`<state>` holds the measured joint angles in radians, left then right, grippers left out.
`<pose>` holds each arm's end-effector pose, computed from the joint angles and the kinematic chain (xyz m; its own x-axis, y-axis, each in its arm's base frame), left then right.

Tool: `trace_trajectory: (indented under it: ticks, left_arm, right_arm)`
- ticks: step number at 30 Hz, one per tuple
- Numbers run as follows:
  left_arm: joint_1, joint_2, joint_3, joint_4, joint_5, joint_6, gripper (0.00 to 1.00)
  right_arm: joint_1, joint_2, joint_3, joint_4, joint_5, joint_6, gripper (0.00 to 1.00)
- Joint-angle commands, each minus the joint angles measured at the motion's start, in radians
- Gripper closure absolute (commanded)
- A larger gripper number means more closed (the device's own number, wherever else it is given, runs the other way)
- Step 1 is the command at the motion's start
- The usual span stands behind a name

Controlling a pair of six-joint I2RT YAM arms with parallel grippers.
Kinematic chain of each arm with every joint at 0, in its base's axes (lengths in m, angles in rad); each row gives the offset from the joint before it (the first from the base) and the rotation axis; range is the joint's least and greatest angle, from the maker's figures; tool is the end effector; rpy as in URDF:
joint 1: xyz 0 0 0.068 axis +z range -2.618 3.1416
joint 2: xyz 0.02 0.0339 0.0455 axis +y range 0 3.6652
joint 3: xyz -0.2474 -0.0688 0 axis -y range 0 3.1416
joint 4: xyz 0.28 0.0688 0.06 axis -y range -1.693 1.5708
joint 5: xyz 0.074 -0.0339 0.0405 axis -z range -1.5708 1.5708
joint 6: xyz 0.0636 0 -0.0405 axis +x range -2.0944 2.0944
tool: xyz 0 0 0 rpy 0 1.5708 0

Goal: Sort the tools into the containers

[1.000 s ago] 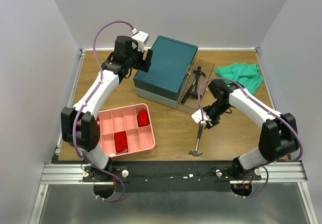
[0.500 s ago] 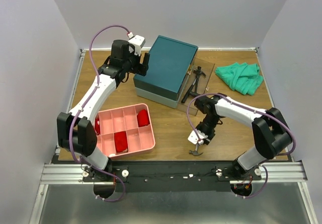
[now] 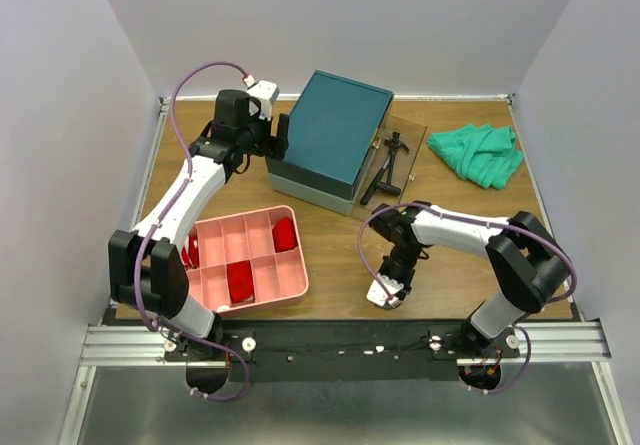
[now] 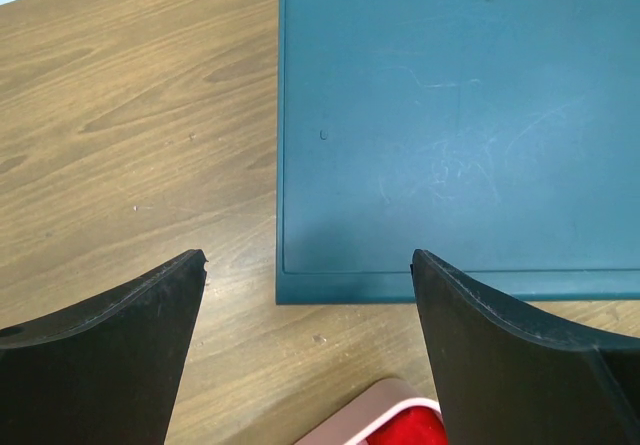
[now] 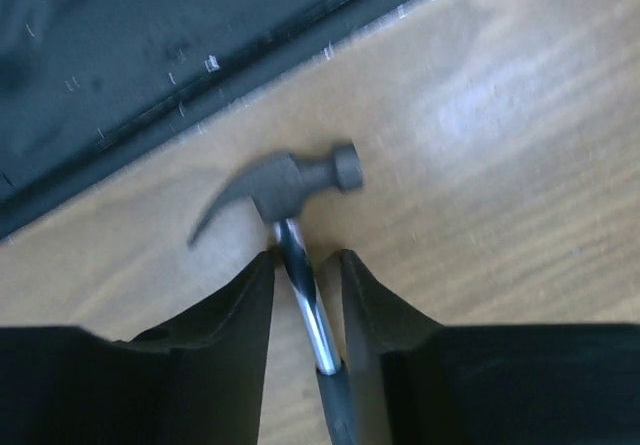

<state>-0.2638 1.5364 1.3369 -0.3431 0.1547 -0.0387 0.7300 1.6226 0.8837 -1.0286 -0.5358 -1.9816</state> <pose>0.3981 -0.1177 0.2934 -0.5130 0.0990 -0.8526 0.3654 0.9240 -0.1126 0.1684 0.1943 0.0901 0.7494 -0.3873 -0.5371 -0.4707 -0.8820 -0.0208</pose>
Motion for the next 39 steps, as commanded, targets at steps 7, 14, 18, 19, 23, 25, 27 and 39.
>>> trace_trajectory:
  ticks: [7, 14, 18, 19, 23, 25, 27, 39]
  left_arm:
    - [0.015, -0.122, -0.045, 0.013, 0.031, -0.024, 0.06]
    - [0.018, -0.188, -0.056, 0.062, 0.06, -0.062, 0.06]
    - [0.018, -0.229, -0.027, 0.093, 0.086, -0.11, 0.06]
    - [0.018, -0.236, -0.013, 0.098, 0.092, -0.119, 0.06]
    - [0.018, -0.211, 0.054, 0.095, 0.098, -0.113, 0.06]
    - [0.018, -0.188, 0.091, 0.09, 0.098, -0.113, 0.06]
    - [0.018, -0.168, 0.108, 0.093, 0.109, -0.09, 0.06]
    - [0.018, 0.054, 0.18, -0.013, -0.003, 0.031, 0.08]
  right_arm:
    - [0.036, -0.047, -0.062, 0.087, 0.057, -0.113, 0.99]
    - [0.032, -0.162, 0.251, -0.002, -0.05, 0.246, 1.0]
    - [0.013, -0.159, 0.449, 0.109, -0.063, 0.695, 0.99]
    - [-0.018, -0.149, 0.524, 0.12, -0.067, 0.784, 1.0]
    - [-0.15, -0.109, 0.612, 0.241, -0.087, 1.268, 1.0]
    - [-0.219, -0.081, 0.639, 0.333, -0.096, 1.424, 0.99]
    - [-0.328, -0.041, 0.672, 0.428, -0.066, 1.697, 0.99]
    - [-0.685, 0.319, 0.879, 0.561, -0.161, 2.518, 1.0]
